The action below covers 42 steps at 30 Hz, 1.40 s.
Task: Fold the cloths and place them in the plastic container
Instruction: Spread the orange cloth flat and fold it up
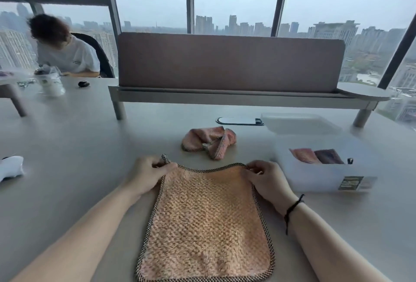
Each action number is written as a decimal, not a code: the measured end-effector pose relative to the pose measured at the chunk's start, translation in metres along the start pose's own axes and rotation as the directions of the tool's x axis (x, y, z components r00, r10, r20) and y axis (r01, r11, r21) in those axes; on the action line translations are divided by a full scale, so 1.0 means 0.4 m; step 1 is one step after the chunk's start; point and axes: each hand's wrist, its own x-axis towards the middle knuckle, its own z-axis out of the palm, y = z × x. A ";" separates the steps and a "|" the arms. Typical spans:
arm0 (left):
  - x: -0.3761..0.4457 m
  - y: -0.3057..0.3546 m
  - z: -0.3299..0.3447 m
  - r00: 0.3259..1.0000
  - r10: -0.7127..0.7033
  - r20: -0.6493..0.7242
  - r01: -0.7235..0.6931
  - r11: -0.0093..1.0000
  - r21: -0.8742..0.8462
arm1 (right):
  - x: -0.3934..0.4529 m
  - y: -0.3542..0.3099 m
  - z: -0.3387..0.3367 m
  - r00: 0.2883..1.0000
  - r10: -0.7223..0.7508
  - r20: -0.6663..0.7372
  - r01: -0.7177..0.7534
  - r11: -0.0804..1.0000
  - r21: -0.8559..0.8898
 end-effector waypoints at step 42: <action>-0.048 -0.028 -0.083 0.911 0.002 0.412 -0.062 0.989 0.133 | -0.086 0.012 -0.067 0.962 -0.188 0.200 0.215 0.969 -0.119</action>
